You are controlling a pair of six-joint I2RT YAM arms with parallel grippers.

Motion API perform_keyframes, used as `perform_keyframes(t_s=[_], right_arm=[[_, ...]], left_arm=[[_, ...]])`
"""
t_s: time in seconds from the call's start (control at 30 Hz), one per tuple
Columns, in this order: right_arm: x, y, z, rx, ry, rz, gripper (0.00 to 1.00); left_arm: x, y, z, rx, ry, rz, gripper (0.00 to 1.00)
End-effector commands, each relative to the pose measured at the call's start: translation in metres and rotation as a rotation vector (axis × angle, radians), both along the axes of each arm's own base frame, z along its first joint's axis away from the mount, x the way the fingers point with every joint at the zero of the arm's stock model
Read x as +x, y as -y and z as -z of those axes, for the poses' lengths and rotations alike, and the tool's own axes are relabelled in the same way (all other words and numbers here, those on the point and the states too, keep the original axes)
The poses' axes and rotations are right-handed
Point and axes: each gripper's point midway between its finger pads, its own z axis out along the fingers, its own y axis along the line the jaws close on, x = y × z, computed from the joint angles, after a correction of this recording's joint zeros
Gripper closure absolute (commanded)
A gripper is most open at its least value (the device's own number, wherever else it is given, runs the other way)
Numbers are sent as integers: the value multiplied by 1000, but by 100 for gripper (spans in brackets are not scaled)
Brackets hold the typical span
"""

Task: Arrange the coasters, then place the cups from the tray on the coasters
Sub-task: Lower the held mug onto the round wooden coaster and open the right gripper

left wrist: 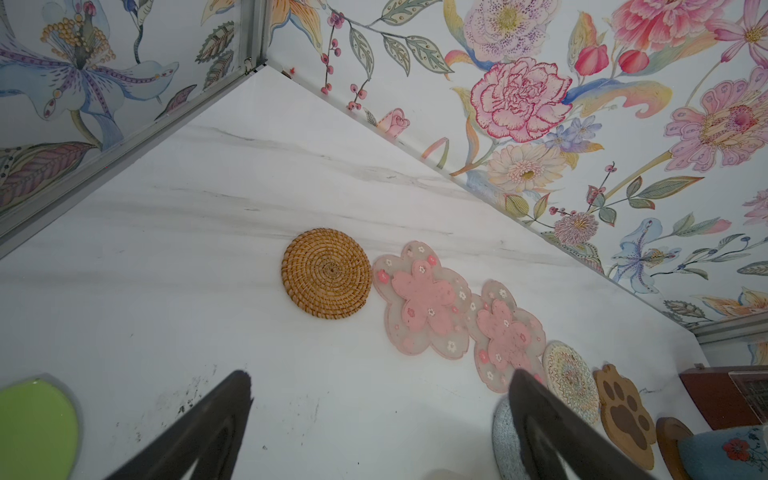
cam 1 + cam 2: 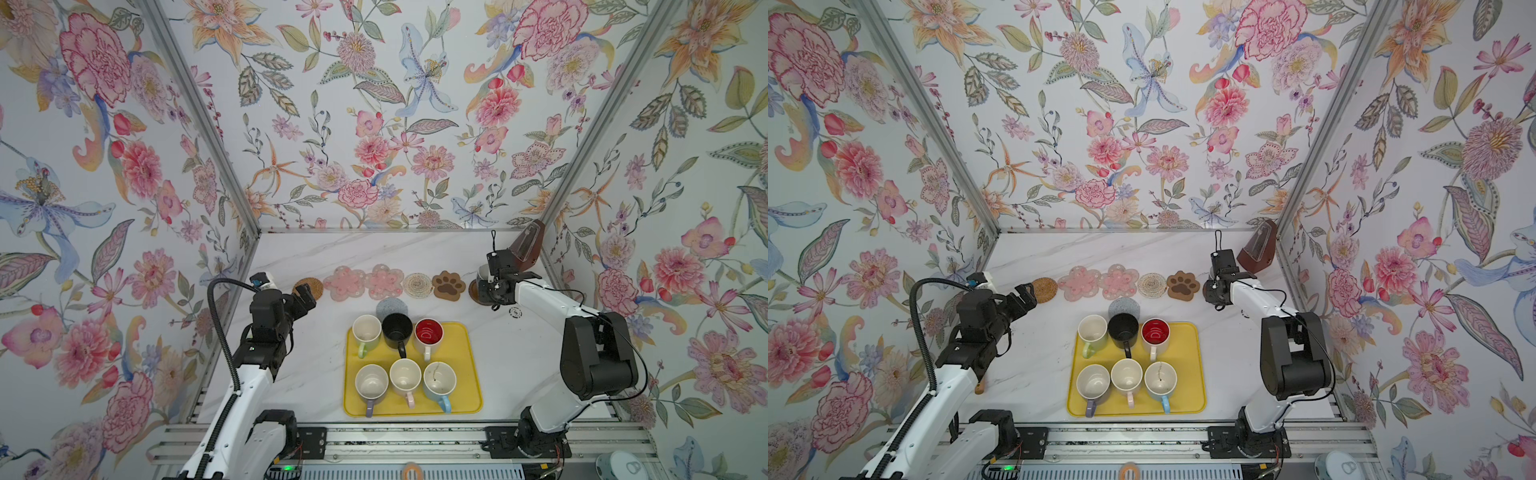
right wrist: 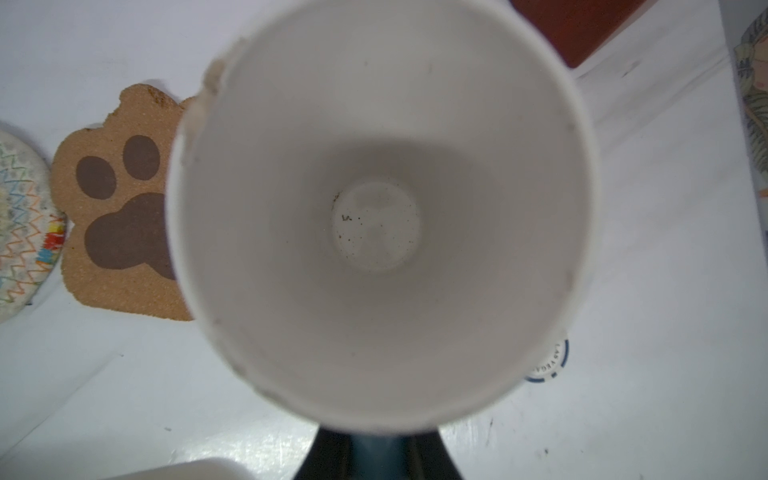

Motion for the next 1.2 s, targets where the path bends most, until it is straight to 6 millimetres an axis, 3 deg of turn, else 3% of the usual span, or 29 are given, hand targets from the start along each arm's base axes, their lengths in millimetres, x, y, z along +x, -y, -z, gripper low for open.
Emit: perform_keyframes(t_s=[0.0, 0.2, 0.57, 0.83, 1.0, 1.17], right_arm=[[12, -1, -7, 9, 45, 3, 100], [9, -2, -13, 23, 68, 5, 86], [0, 2, -30, 43, 119, 50, 42], [-44, 3, -73, 153, 311, 90, 1], [-73, 6, -97, 246, 487, 130, 1], [-78, 13, -97, 238, 497, 178, 1]], left_arm=[[-2, -4, -3, 20, -3, -9, 1], [-2, -5, -2, 23, -4, -12, 2], [0, -3, -3, 11, -1, -9, 2], [2, -1, 2, -6, -4, -1, 2], [7, 3, 5, -24, -10, 12, 2], [9, 10, 6, -58, -9, 38, 2]])
